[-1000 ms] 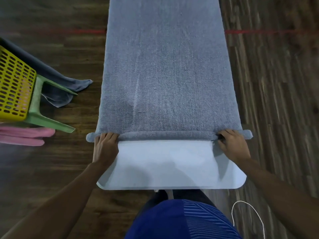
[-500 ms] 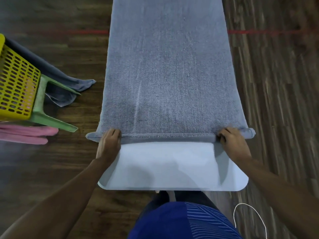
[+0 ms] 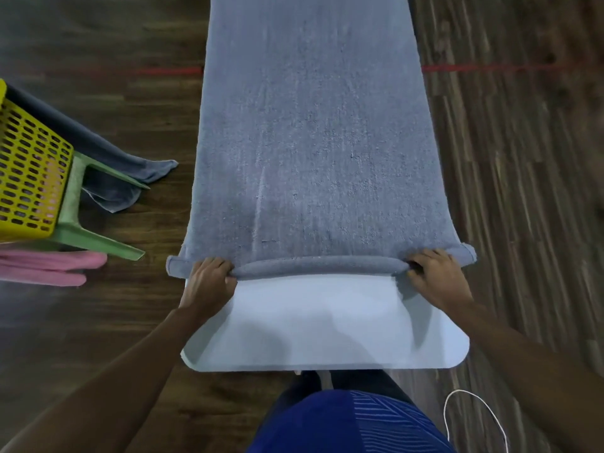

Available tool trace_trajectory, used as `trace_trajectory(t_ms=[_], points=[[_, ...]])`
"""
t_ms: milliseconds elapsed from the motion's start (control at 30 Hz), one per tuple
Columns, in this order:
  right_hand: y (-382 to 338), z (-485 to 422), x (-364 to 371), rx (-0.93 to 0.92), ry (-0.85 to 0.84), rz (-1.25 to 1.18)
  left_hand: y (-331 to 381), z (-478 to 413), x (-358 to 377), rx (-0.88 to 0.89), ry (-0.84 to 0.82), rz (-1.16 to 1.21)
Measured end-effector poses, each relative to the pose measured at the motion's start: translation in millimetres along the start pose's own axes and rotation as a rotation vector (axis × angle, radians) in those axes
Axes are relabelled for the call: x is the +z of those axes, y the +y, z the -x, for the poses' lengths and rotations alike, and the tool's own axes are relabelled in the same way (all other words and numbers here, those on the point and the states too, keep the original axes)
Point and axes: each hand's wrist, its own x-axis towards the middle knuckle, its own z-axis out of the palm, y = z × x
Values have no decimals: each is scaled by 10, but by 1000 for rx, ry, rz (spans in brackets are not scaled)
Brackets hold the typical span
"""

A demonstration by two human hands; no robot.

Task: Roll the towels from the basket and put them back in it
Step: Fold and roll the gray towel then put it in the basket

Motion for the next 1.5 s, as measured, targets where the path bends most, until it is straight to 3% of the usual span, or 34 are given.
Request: trace_trajectory(t_ms=[100, 267, 400, 533, 700, 900, 1033, 1133, 1233, 1500], points=[[29, -6, -29, 43, -113, 10, -59, -18, -16, -13, -68, 38], [-15, 19, 54, 13, 157, -58, -65, -17, 58, -46, 155, -18], [-63, 118, 122, -77, 176, -81, -50, 60, 154, 44, 217, 48], [-86, 206, 171, -100, 189, -5, -58, 110, 156, 44, 135, 7], [-93, 103, 104, -39, 182, -4, -48, -31, 54, -56, 105, 123], [-62, -17, -5, 57, -26, 18, -181, -155, -98, -71, -171, 212], [-89, -53, 53, 106, 101, -67, -191, -154, -22, -80, 52, 59], [-130, -29, 43, 60, 257, 35, -119, -132, 27, -76, 192, 57], [-140, -8, 82, -32, 251, 49, -73, -71, 103, -17, 223, 57], [-62, -70, -26, 9, 75, 26, -61, -76, 6, -85, 101, 98]])
